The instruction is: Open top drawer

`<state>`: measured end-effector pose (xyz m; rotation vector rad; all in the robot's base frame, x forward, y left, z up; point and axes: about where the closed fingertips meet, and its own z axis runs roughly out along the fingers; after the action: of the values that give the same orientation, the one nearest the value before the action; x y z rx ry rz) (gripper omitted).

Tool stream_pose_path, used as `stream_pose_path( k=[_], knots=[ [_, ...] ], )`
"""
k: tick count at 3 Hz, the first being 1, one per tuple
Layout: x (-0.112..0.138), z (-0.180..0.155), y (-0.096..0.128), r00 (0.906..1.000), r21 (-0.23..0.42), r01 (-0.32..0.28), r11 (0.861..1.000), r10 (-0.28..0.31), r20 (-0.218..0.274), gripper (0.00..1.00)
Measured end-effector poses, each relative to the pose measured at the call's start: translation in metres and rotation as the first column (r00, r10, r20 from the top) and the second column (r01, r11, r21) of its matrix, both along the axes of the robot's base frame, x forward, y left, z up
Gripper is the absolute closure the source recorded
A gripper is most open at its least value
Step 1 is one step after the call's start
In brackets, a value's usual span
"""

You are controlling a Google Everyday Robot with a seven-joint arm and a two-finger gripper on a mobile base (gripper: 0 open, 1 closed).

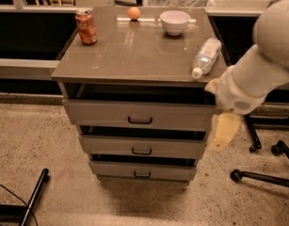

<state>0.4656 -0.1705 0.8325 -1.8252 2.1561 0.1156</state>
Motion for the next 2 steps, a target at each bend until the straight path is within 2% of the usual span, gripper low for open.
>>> stream_pose_path(
  k=[1, 2],
  knots=[
    [-0.0051, -0.0493, 0.0109, 0.9987, 0.092, -0.044, 0.995, 0.046, -0.022, 0.00],
    [-0.0051, -0.0493, 0.0109, 0.9987, 0.092, -0.044, 0.995, 0.046, -0.022, 0.00]
  ],
)
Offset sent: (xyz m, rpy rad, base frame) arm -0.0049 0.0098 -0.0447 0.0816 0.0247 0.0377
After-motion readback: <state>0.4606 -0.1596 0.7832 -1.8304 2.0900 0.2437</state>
